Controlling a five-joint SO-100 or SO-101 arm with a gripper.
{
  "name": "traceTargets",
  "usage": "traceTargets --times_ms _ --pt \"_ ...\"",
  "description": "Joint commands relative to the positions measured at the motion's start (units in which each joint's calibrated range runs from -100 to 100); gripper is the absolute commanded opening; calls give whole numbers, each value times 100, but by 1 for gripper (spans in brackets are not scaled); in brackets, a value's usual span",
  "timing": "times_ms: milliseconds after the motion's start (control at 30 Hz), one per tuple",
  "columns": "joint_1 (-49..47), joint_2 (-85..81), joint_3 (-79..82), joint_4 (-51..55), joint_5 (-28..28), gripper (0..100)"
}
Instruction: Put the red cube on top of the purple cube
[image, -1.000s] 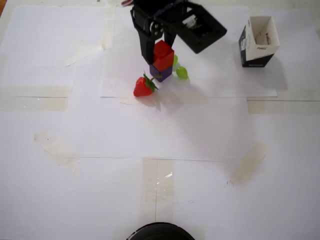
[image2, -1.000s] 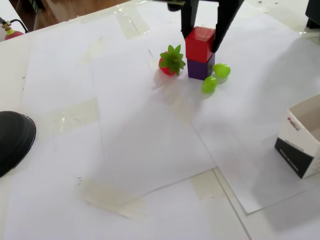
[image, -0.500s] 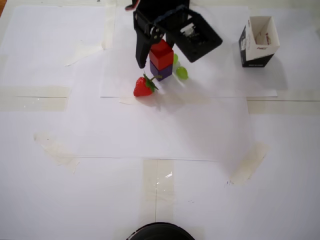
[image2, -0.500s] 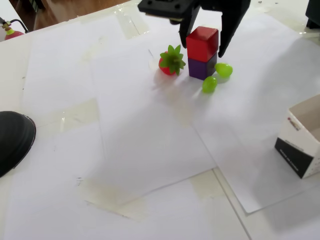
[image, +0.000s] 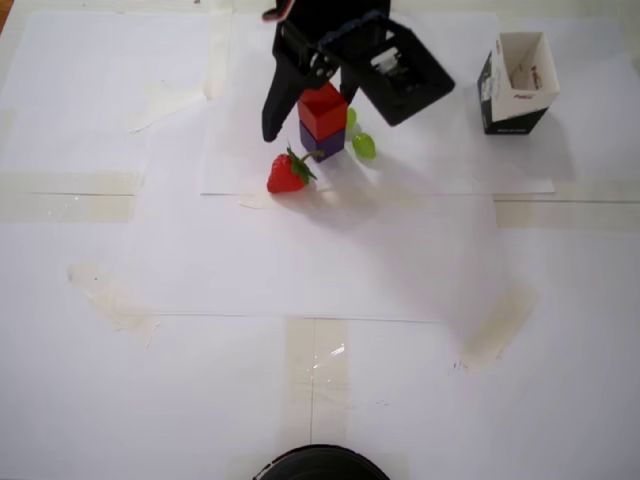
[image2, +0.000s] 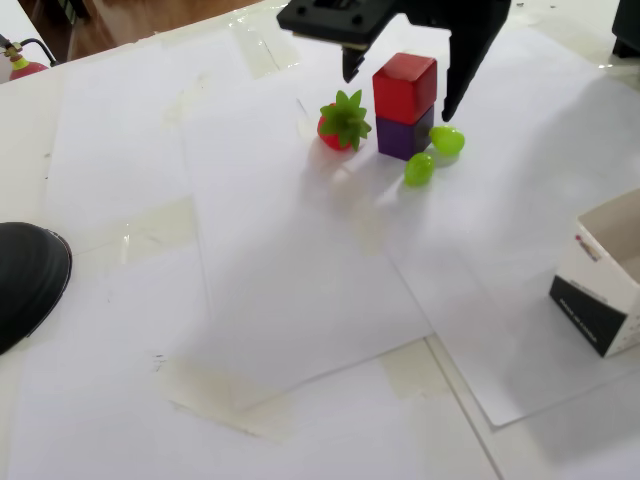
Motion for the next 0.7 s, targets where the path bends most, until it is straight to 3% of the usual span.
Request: traceTargets --times_ms 0,667 --pt "-44 -207 -233 374 -181 45" --pt "-220 -964 -1051 1215 -479 45"
